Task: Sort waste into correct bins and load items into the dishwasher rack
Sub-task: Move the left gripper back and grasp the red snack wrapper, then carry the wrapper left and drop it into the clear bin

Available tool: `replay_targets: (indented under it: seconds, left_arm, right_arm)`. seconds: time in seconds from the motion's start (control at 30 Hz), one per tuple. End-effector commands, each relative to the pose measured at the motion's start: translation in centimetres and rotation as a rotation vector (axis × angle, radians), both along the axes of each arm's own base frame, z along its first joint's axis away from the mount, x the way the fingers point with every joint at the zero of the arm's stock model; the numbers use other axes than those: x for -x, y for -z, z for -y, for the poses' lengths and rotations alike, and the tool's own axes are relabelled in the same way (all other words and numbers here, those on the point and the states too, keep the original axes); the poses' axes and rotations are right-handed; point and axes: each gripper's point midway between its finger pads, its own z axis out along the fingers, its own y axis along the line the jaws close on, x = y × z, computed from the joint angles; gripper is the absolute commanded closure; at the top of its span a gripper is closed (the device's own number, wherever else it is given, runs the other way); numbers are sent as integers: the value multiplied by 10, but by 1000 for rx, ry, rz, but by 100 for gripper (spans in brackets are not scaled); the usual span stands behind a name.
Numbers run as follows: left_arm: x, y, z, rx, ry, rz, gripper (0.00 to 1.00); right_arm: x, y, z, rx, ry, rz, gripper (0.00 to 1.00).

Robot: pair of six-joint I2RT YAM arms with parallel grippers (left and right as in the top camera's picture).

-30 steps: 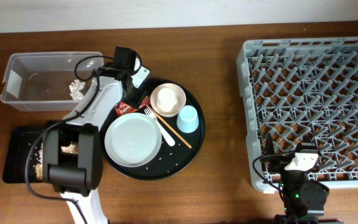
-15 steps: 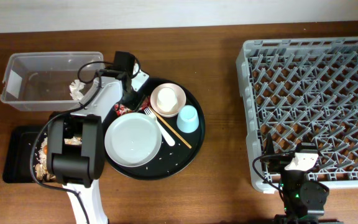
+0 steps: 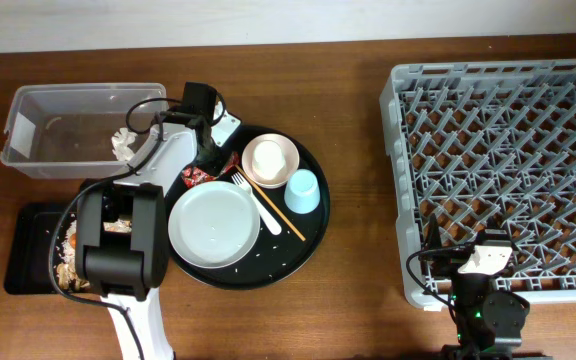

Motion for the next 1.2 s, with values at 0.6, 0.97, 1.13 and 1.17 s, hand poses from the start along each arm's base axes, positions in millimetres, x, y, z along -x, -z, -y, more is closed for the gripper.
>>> replay_targets:
  seconds: [0.6, 0.97, 1.13, 1.17]
  left_arm:
    - [-21, -125, 17, 146, -10, 226, 100]
    - [-41, -221, -95, 277, -596, 528, 100]
    - [-32, -207, -191, 338, -1059, 556, 99]
    - [-29, -198, -210, 360, -1155, 549, 98]
  right_arm:
    - [0, 4, 3, -4, 15, -8, 1]
    - [0, 4, 3, -4, 15, -8, 1]
    - [0, 4, 3, -4, 15, -8, 1]
    - [0, 4, 3, -4, 15, -8, 1]
